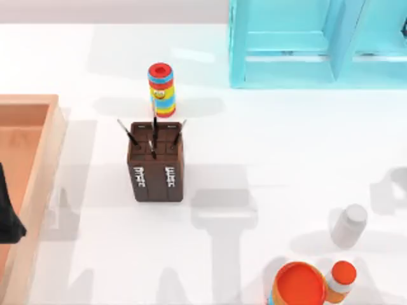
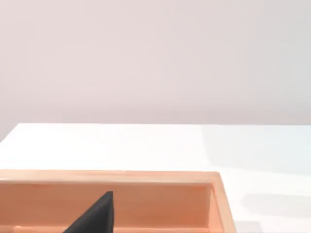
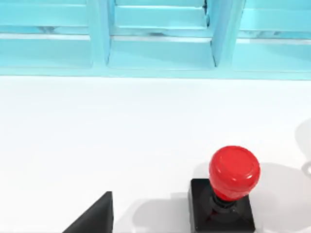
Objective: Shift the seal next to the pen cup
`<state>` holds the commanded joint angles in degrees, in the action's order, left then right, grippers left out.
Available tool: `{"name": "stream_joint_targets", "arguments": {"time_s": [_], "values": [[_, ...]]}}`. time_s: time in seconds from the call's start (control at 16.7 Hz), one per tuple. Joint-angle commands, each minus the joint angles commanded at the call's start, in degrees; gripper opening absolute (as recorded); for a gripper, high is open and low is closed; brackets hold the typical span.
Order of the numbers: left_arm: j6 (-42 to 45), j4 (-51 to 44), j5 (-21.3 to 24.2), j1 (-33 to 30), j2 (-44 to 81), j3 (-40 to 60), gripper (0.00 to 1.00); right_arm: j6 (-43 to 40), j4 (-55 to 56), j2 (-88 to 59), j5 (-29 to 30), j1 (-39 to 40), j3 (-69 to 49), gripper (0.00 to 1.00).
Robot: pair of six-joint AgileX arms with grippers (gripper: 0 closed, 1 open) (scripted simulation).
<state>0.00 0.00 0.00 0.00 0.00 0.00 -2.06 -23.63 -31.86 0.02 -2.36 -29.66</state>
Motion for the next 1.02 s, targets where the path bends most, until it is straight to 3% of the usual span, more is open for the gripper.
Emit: {"name": "stream_joint_targets", "arguments": {"time_s": [0.66,1.02], "values": [[0.0,0.0,0.0,0.0,0.0,0.0,1.0,-3.59,-41.05,-61.85,0.04,-4.07,-54.08,1.0],[0.0,0.0,0.0,0.0,0.0,0.0,1.0,-4.65,-52.97,-79.56,0.07,-5.27,-69.44,1.0]]}}
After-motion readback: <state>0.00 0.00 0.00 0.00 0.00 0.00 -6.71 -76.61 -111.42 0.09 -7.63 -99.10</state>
